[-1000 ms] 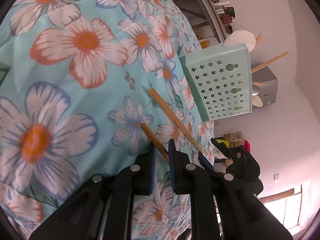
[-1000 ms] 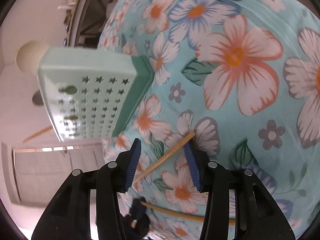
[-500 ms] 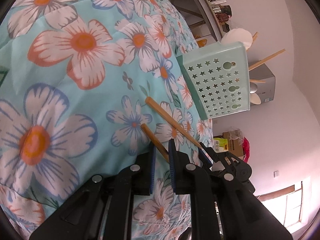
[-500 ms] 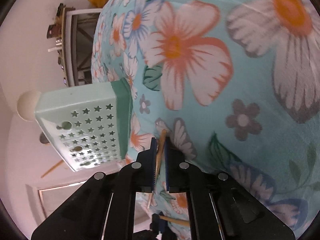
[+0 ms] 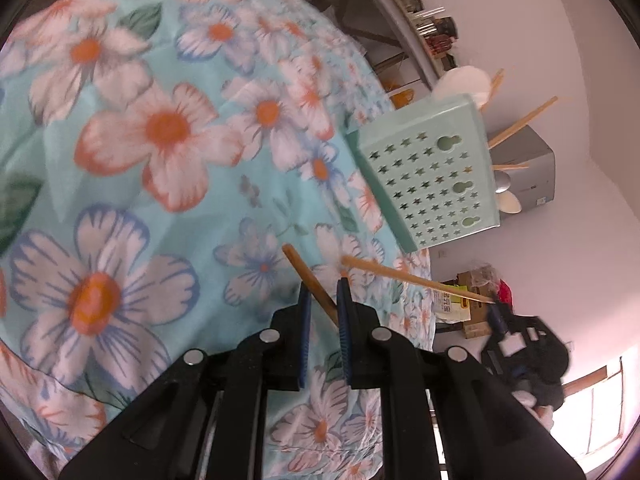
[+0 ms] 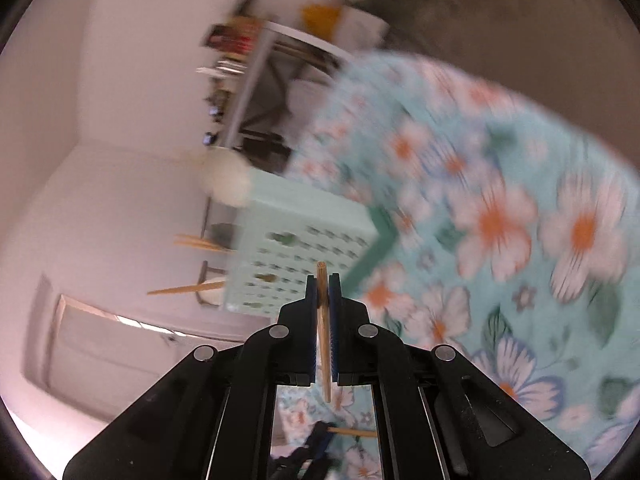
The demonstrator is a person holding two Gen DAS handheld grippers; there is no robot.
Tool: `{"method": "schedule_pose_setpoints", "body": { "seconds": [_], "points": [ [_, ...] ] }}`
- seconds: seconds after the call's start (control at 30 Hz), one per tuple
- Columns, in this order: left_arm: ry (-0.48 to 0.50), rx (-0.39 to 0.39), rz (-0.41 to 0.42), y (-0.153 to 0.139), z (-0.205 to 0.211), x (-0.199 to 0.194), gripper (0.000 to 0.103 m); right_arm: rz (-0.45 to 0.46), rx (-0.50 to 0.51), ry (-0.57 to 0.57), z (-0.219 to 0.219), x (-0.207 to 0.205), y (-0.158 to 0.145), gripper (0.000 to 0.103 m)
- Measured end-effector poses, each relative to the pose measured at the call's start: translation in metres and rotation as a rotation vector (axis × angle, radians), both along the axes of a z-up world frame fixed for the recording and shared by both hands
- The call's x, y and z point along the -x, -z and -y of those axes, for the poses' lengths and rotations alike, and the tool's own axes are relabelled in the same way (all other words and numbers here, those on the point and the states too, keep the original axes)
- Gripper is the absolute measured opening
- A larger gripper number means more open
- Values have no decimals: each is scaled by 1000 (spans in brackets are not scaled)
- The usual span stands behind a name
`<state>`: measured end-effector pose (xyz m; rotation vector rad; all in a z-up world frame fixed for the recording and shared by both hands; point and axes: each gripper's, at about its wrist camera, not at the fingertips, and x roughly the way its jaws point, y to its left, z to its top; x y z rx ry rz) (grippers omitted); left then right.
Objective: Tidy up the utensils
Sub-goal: 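Close the right tool on one chopstick while the left tool grasps the other, then lift both chopsticks above the green holder and drop them in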
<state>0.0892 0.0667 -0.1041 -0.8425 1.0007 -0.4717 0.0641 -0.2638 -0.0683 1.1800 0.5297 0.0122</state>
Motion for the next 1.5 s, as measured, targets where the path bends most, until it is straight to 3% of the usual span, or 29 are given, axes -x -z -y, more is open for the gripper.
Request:
{"method": "schedule_pose_setpoints", "body": {
  "seconds": [0.23,0.43,0.6,0.8,1.1,1.5],
  "points": [
    [22,-76,277,-56,5,10,9,107,389,23,-18,33,-79,3],
    [70,-165,507,-105,18,27,7,159,558,46,-26,49,-107,3],
    [98,-201,619,-134,27,34,5,180,613,52,-24,60,-109,3],
    [99,-223,675,-155,28,32,5,210,663,46,-20,60,-114,3],
    [78,-193,760,-194,23,27,5,265,714,13,-18,63,-126,3],
    [-14,-188,1038,-294,30,-2,5,347,738,1,-9,67,-137,3]
  ]
}}
